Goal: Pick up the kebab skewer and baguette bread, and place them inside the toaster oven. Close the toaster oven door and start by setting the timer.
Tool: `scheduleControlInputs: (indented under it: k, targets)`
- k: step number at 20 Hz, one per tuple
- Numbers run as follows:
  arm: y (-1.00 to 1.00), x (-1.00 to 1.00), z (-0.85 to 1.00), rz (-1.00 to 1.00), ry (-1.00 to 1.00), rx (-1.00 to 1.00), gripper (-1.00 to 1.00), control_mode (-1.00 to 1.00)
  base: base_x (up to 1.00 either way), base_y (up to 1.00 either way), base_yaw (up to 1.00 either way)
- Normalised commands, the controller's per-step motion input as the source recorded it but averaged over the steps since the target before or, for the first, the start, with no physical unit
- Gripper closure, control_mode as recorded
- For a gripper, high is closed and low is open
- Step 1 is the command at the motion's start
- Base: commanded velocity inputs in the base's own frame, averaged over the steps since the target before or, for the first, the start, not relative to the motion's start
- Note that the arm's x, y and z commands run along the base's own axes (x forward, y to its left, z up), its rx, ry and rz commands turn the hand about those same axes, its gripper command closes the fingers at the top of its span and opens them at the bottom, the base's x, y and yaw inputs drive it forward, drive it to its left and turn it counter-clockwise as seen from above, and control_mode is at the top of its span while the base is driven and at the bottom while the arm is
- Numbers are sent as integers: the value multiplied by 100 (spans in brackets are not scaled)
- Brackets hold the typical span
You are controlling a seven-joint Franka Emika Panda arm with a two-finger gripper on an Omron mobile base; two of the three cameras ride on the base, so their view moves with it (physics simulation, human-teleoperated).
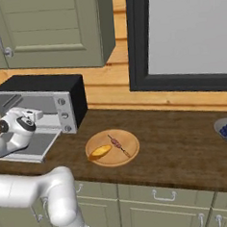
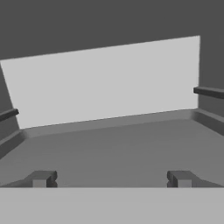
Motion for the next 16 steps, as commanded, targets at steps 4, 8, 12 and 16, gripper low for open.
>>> scheduleControlInputs:
  k: [4, 8, 12, 16]
  targets:
    - [0, 0, -33, 0, 19, 0, -100, -100, 0, 0, 0]
    - [0, -7, -29, 0, 15, 0, -100, -100, 0, 0, 0]
    - [0, -40, -50, 0, 10, -2, -100, -100, 0, 0, 0]
    - [0, -65, -50, 0, 11, -4, -100, -100, 0, 0, 0]
